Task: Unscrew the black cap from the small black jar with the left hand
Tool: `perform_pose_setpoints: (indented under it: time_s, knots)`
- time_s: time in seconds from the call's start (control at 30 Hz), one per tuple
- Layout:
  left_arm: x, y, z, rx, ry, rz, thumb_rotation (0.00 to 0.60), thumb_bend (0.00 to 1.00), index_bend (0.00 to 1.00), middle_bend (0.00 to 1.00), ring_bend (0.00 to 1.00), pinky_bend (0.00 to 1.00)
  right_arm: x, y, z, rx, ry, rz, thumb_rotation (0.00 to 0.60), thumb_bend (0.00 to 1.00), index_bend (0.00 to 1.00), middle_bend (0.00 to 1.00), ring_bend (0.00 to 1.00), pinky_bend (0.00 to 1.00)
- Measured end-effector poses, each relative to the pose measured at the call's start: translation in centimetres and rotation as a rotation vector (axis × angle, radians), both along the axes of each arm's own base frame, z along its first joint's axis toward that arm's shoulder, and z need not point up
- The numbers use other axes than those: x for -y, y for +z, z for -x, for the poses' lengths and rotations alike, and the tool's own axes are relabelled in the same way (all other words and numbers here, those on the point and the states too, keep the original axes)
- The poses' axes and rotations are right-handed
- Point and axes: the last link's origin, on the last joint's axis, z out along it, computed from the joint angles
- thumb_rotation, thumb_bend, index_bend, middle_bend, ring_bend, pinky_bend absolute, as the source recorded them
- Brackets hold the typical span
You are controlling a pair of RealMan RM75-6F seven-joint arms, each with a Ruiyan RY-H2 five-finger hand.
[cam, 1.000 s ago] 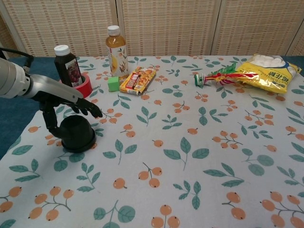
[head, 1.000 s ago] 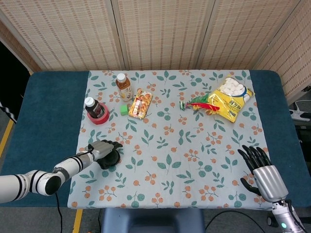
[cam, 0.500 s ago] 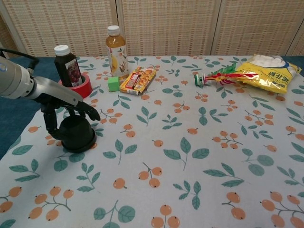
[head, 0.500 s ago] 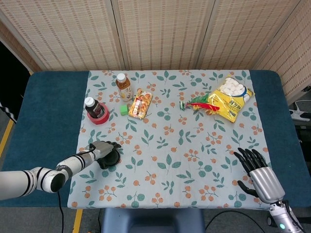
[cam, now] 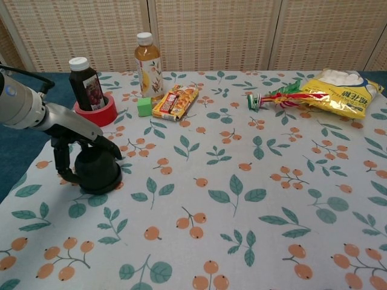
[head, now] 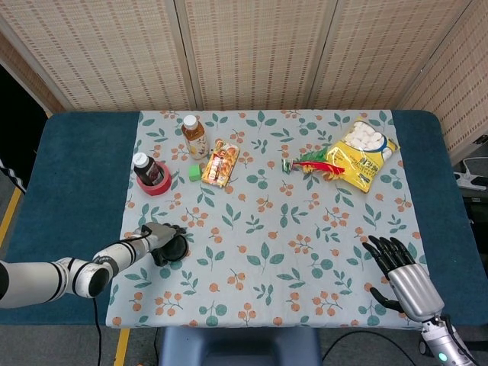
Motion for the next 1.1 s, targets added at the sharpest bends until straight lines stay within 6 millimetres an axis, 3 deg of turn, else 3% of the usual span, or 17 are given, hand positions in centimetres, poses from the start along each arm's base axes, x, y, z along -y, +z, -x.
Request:
perform_pose_setpoints:
  time_s: [0.17, 0.3, 0.63, 0.87, 0.97, 1.1]
  knots:
    - [0.2, -0.2, 0.1, -0.016, -0.002, -0.005, 0.600, 0.37, 0.00, 0.00, 0.00, 0.22, 0.0, 0.1, 0.0, 0.000, -0.003, 0.000, 0.600, 0.19, 0.00, 0.00, 0.00, 0.00]
    - [0.3, -0.3, 0.3, -0.027, -0.005, -0.004, 0.600, 0.36, 0.02, 0.09, 0.05, 0.29, -0.1, 0.1, 0.0, 0.001, -0.002, 0.002, 0.600, 0.19, 0.00, 0.00, 0.00, 0.00]
    - [0.6, -0.5, 0.3, -0.079, -0.071, -0.030, 0.600, 0.37, 0.31, 0.39, 0.23, 0.41, -0.1, 0.1, 0.0, 0.002, -0.006, -0.001, 0.600, 0.19, 0.00, 0.00, 0.00, 0.00]
    - [1.1, -0.6, 0.5, -0.094, -0.114, -0.047, 0.600, 0.38, 0.44, 0.44, 0.25, 0.44, -0.1, 0.2, 0.0, 0.005, -0.008, -0.001, 0.600, 0.19, 0.00, 0.00, 0.00, 0.00]
    - [1.3, -0.6, 0.7, -0.094, -0.132, -0.063, 0.600, 0.42, 0.52, 0.53, 0.32, 0.48, -0.1, 0.3, 0.0, 0.006, -0.010, -0.002, 0.600, 0.19, 0.00, 0.00, 0.00, 0.00]
    - [1.5, -0.7, 0.9, -0.085, -0.154, -0.092, 0.600, 0.52, 0.65, 0.66, 0.45, 0.59, -0.2, 0.2, 0.0, 0.008, -0.009, -0.002, 0.600, 0.19, 0.00, 0.00, 0.00, 0.00]
